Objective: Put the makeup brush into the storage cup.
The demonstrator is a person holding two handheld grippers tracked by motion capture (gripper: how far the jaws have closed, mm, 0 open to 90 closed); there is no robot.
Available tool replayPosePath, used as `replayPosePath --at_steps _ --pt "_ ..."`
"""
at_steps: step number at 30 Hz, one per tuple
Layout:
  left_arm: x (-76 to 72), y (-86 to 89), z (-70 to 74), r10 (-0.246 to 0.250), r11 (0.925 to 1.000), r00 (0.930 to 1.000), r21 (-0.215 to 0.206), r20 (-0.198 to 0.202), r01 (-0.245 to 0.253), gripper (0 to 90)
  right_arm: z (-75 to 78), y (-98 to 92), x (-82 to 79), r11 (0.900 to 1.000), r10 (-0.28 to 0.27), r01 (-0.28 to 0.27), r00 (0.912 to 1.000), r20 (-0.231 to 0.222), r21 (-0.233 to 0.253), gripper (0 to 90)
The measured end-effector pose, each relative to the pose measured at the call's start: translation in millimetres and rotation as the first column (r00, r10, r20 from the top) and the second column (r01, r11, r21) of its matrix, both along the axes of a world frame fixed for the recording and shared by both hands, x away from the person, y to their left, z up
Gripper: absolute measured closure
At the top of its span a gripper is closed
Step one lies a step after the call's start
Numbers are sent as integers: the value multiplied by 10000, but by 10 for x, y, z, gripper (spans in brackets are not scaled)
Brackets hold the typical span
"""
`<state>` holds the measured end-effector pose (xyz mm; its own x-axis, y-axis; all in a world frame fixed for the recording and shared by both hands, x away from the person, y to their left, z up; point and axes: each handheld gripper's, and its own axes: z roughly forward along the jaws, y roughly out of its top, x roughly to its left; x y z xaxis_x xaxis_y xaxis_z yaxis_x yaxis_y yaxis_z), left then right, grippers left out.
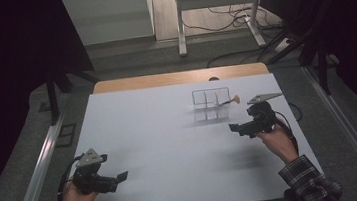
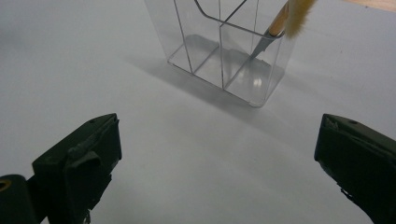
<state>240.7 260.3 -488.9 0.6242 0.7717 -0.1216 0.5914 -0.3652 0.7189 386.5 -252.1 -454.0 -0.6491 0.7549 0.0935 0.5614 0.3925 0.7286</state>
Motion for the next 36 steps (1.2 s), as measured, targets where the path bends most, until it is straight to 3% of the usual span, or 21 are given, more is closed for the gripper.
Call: replayPosePath --at_steps 36 --pt "-100 181 -18 565 9983 9984 -104 -79 -566 0 -32 -129 -377 9997 236 -236 9997 -104 -23 1"
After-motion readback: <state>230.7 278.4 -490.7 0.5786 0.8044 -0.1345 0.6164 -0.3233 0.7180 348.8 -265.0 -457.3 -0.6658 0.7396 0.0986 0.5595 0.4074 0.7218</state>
